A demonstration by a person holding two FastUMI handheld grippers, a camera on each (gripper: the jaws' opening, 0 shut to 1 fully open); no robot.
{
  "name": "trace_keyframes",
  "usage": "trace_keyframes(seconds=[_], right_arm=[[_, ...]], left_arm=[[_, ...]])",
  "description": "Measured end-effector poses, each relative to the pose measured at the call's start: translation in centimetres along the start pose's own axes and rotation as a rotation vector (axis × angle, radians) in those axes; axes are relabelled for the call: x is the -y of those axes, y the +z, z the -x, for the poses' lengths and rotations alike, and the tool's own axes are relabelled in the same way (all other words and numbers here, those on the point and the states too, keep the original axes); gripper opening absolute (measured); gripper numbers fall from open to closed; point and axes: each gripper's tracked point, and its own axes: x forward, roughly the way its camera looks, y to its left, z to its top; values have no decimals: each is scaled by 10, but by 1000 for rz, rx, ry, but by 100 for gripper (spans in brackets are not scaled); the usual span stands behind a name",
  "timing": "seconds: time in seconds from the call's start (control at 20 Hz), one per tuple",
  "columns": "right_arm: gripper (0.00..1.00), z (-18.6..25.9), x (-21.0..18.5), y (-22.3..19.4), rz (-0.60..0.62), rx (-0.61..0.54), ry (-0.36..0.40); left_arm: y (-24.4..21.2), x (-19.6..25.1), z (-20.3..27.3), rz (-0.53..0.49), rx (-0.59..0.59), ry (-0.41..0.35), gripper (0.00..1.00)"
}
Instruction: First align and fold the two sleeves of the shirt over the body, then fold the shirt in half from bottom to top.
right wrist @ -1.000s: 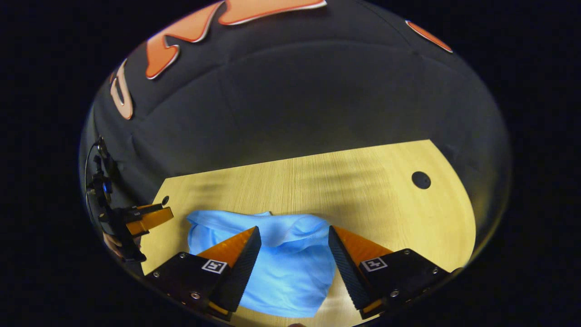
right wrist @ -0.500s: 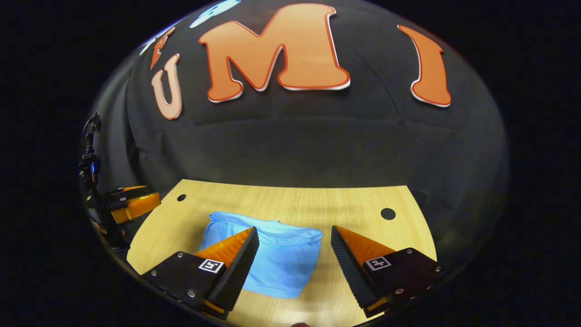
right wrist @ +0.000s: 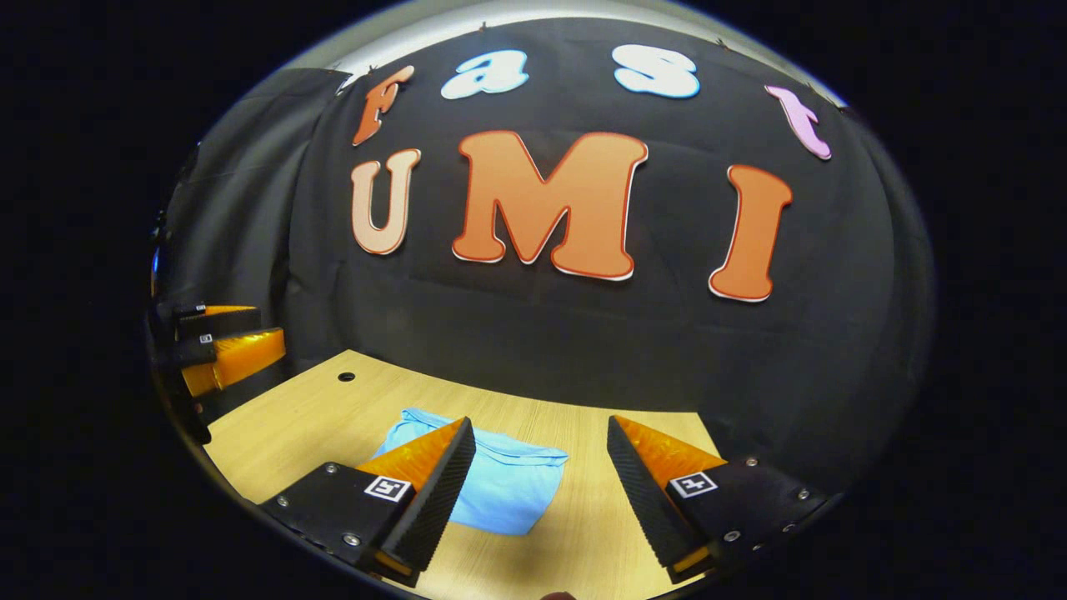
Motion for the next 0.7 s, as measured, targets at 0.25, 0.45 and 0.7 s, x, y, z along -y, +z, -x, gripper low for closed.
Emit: trace_keyframes(seconds=[0.25, 0.45, 0.7], right_arm=[[99, 51, 3, 6, -1, 86, -17], [99, 73, -2, 3, -37, 108, -10], [99, 86, -3, 3, -52, 148, -6]], left_arm=[[23, 16, 55, -14, 112, 29, 96], [27, 20, 93, -14, 164, 70, 98], [13, 18, 111, 0, 147, 87, 99]])
